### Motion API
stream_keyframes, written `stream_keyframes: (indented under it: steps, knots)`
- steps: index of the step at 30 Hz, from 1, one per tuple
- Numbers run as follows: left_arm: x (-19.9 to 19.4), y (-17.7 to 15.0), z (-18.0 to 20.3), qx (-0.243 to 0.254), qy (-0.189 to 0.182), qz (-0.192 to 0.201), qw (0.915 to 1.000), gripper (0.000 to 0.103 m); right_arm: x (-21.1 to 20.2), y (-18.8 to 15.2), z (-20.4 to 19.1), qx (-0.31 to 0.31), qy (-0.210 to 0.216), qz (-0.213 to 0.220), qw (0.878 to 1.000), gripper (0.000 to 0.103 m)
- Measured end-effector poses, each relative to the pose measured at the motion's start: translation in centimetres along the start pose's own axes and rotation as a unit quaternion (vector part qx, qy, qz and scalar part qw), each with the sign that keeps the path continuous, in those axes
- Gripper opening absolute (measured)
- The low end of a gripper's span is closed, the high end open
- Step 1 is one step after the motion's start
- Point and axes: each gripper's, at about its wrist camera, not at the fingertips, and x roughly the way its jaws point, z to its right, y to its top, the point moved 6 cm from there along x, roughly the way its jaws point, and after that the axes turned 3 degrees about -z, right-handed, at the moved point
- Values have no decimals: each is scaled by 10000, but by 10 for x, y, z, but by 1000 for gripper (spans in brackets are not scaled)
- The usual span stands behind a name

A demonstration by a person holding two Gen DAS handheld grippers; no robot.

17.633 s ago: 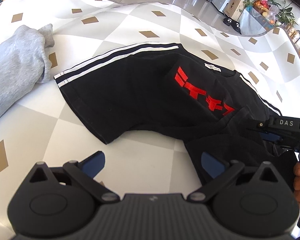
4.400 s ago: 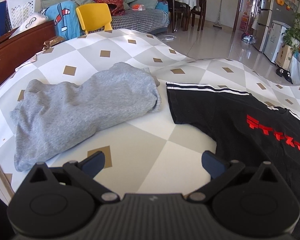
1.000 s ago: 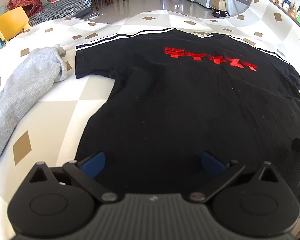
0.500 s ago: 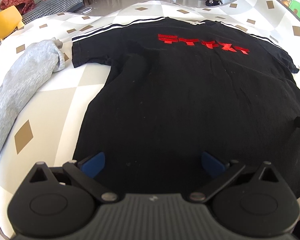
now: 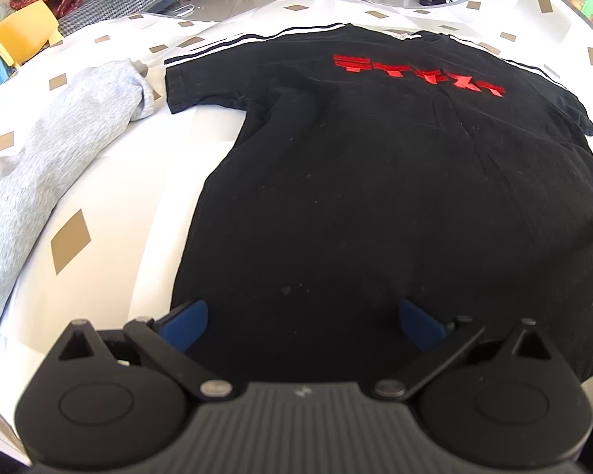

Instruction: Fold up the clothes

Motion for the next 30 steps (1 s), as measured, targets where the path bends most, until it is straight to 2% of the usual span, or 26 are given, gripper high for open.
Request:
stream_keyframes:
  steps: [6, 9, 11, 17, 22, 25, 30]
  knots:
    - [-3, -1, 8, 145, -30, 37, 9999, 103, -24, -9, -23, -474, 529, 118, 9974, 47]
    - [-3, -4, 16, 256, -52, 9, 9997, 103, -26, -22, -40, -735, 902, -126, 9931, 47]
    - [-3, -6, 20, 328, -67, 1, 9994, 103, -26, -32, -47, -883, 974, -241, 9910, 47]
    - [-4, -10, 29, 467, -67, -9, 9989, 103, -20, -58, -60, -1186, 1000, -561, 9863, 47]
    - [-3, -13, 33, 536, -35, -47, 9985, 103, -10, -78, -60, -1326, 847, -1020, 9823, 47]
    - [-3, -16, 36, 642, 22, -93, 9979, 103, -9, -85, -61, -1545, 732, -1110, 9790, 47]
    - [-4, -19, 38, 646, 17, -148, 9978, 103, -8, -92, -58, -1558, 576, -1324, 9772, 47]
